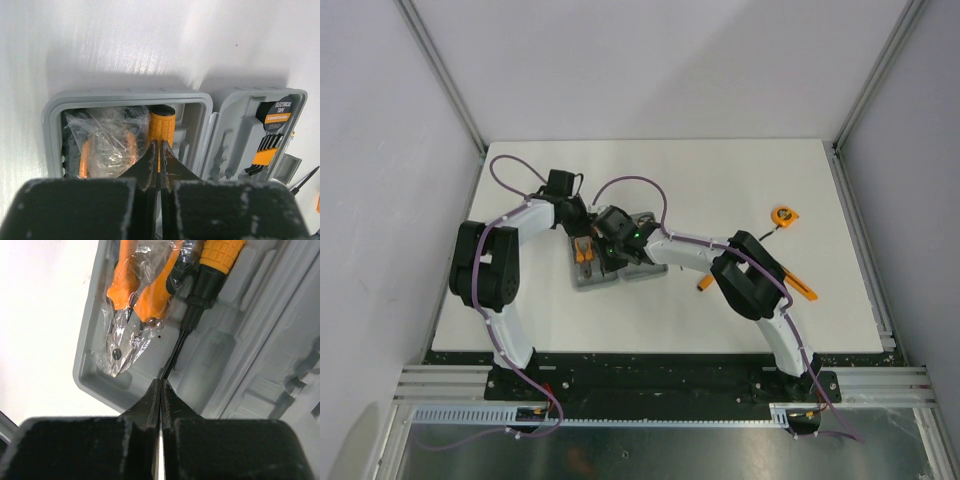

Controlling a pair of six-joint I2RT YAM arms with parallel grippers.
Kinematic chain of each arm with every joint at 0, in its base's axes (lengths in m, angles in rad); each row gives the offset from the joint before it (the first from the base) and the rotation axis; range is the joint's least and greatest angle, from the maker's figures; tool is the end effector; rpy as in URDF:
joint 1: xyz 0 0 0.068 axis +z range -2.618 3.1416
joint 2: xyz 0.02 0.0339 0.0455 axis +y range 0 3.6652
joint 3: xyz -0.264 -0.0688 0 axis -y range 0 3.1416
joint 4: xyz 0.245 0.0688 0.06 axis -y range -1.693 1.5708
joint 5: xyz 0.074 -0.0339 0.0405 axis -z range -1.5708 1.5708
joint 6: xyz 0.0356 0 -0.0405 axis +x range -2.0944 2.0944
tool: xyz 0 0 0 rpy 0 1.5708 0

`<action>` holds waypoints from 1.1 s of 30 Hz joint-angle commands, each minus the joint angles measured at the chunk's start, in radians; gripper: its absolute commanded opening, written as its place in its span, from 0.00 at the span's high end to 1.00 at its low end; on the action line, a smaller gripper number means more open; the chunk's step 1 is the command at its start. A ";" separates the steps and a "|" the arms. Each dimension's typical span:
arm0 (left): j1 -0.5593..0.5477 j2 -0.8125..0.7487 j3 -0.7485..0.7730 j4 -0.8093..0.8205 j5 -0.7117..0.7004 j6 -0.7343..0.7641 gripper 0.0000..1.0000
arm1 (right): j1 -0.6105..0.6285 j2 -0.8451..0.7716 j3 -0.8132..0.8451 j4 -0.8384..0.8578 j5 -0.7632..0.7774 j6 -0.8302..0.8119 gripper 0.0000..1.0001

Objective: Pack the tool kit

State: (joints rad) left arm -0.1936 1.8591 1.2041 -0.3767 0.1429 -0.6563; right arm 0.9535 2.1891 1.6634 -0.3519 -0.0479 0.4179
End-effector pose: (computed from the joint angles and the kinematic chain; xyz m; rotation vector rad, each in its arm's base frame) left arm 0.3739 -0.0785 0.1712 -0.5604 2.6091 -0.4779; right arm 0.2794 0.3965 0.1733 -0.6993 2.4647 0.6334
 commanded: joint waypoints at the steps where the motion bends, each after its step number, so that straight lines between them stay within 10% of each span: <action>1: -0.003 0.064 -0.020 -0.045 -0.015 -0.002 1.00 | 0.008 0.080 -0.063 -0.058 -0.012 -0.004 1.00; 33: -0.003 0.097 0.018 -0.075 -0.006 0.004 1.00 | -0.058 0.121 -0.097 -0.037 -0.202 0.064 0.99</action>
State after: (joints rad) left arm -0.1848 1.8923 1.2346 -0.3649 0.1768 -0.6567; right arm 0.8726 2.2509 1.6466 -0.2203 -0.3130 0.5014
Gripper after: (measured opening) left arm 0.005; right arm 0.008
